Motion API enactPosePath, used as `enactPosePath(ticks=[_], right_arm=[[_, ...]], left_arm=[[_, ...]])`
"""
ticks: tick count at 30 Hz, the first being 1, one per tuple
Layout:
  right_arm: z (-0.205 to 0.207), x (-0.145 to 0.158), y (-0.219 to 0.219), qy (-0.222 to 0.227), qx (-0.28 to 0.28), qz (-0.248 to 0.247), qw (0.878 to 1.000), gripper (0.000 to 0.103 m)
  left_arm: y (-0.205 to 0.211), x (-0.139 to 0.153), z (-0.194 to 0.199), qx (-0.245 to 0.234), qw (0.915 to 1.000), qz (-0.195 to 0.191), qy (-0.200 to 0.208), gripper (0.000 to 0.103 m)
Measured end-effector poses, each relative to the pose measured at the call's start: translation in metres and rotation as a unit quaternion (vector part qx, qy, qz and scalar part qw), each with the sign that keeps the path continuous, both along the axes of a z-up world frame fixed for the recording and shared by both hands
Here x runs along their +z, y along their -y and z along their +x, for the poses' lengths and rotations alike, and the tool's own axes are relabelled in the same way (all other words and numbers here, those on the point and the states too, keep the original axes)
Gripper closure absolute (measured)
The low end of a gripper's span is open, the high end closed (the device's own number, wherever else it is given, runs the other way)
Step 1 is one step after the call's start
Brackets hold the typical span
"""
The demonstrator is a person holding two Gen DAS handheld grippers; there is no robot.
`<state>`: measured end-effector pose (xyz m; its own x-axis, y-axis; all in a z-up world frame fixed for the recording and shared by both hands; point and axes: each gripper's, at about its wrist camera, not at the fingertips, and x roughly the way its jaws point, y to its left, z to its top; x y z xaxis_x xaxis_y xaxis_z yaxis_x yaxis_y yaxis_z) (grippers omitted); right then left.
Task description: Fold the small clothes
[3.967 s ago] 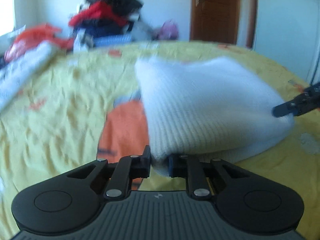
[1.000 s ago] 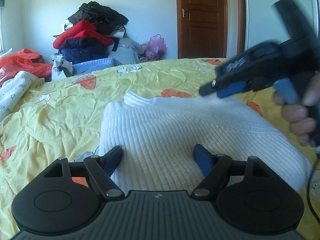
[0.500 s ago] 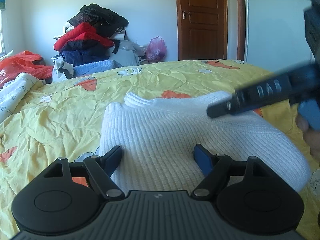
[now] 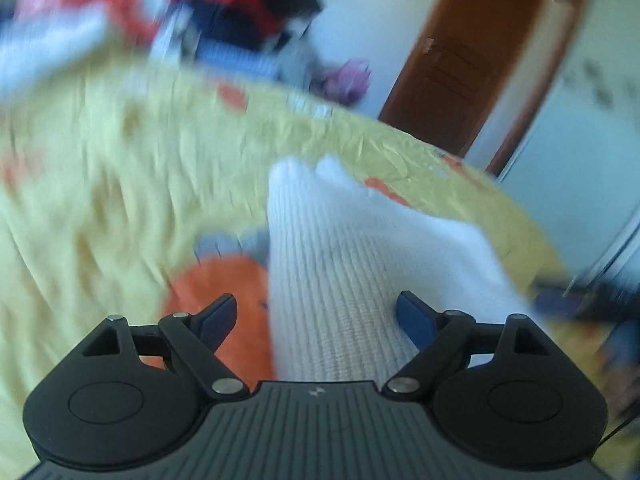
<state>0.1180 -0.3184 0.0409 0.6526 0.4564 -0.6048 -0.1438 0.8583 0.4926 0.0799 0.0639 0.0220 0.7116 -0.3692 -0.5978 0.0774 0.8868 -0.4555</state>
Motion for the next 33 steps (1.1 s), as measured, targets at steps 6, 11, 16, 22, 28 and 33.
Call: enactPosePath(ticks=[6, 11, 16, 22, 28, 33], right_arm=[[0.004, -0.032, -0.02, -0.057, 0.06, 0.054, 0.995, 0.043], [-0.005, -0.023, -0.025, -0.021, 0.105, 0.003, 0.994, 0.056], [-0.014, -0.02, -0.018, -0.034, 0.064, 0.021, 0.997, 0.034], [-0.046, -0.016, -0.005, -0.042, 0.079, 0.078, 0.993, 0.016], [-0.057, -0.033, -0.027, -0.022, 0.121, -0.006, 0.992, 0.043], [-0.062, -0.023, -0.026, -0.024, 0.098, -0.001, 0.995, 0.036]], left_arm=[[0.012, -0.01, 0.021, -0.013, 0.9979, -0.038, -0.051, 0.027], [0.021, -0.01, 0.013, -0.033, 0.999, 0.014, -0.027, 0.032], [0.017, -0.002, -0.001, -0.013, 0.9997, 0.001, -0.022, 0.029], [0.002, 0.001, -0.038, -0.028, 0.9983, -0.045, -0.026, 0.016], [0.02, -0.021, -0.037, -0.046, 0.9983, 0.024, -0.024, 0.031], [0.021, -0.003, -0.044, -0.046, 0.9976, 0.047, -0.023, 0.032]])
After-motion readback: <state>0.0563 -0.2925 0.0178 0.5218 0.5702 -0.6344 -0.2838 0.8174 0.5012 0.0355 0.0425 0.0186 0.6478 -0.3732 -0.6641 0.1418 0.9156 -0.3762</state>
